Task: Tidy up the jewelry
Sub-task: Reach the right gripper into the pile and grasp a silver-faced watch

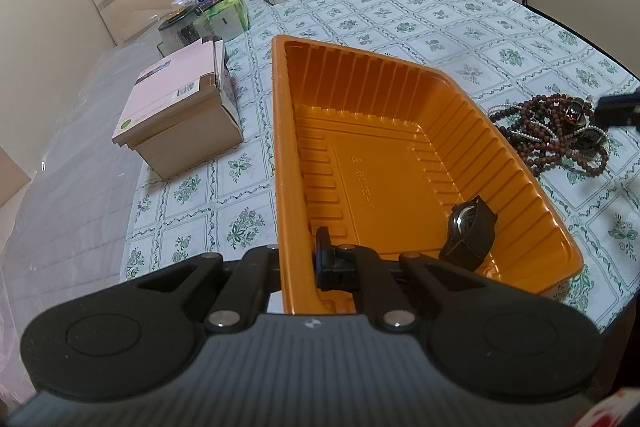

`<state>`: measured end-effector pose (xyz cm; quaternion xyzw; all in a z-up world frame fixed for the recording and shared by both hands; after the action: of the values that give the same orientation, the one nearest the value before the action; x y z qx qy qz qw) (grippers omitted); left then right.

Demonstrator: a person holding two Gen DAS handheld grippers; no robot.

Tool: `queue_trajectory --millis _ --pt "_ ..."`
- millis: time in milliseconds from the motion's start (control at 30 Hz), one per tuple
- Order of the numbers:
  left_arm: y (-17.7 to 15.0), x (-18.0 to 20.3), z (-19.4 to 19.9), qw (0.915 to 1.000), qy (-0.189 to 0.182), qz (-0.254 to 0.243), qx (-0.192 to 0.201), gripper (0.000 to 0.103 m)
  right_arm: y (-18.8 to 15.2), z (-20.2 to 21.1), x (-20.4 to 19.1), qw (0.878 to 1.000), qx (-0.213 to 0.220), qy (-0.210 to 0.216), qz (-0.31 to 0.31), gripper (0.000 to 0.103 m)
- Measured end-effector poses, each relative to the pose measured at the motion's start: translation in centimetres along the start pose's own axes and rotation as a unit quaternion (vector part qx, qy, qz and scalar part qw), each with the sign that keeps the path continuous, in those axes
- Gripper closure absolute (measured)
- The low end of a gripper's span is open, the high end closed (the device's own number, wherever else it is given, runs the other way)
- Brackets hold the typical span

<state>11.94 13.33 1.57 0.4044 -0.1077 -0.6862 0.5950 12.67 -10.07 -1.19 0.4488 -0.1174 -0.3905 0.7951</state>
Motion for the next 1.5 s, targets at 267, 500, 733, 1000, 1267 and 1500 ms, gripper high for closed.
queue_trajectory --millis 267,500,733,1000,1267,1500 --pt "0.1 0.0 -0.2 0.9999 -0.002 -0.012 -0.007 0.099 0.4 -4.5 -6.5 0.996 -0.03 0.076 0.038 0.087" --pt "0.1 -0.1 -0.3 0.9998 -0.004 -0.018 -0.009 0.099 -0.4 -6.3 -8.3 0.994 -0.049 0.09 0.044 0.087" --pt "0.1 -0.1 -0.3 0.9998 -0.004 -0.017 -0.009 0.099 -0.2 -6.3 -7.9 0.994 -0.039 0.096 0.037 0.06" --pt "0.1 0.0 -0.3 0.9998 -0.003 -0.019 -0.008 0.099 -1.7 -2.4 -3.8 0.999 -0.005 0.035 -0.033 0.044" --pt "0.1 0.0 -0.3 0.9998 -0.003 -0.019 -0.008 0.099 -4.6 1.2 3.5 0.991 -0.012 -0.083 -0.107 0.044" --pt "0.1 0.1 -0.3 0.9997 -0.002 -0.022 -0.008 0.099 -4.9 1.7 5.9 0.989 -0.013 -0.098 -0.11 0.06"
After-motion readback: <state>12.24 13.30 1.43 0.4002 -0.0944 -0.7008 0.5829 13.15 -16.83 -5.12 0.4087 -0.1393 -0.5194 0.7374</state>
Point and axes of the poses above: each gripper's, at about its wrist camera, not at the fingertips, and z roughly against the way its jaws point, x to its right, y to its top, the point moved 2 cm from there along -z, roughly the way its jaws point, and after that the axes turned 10 degrees about y, right-handed, at the moved point
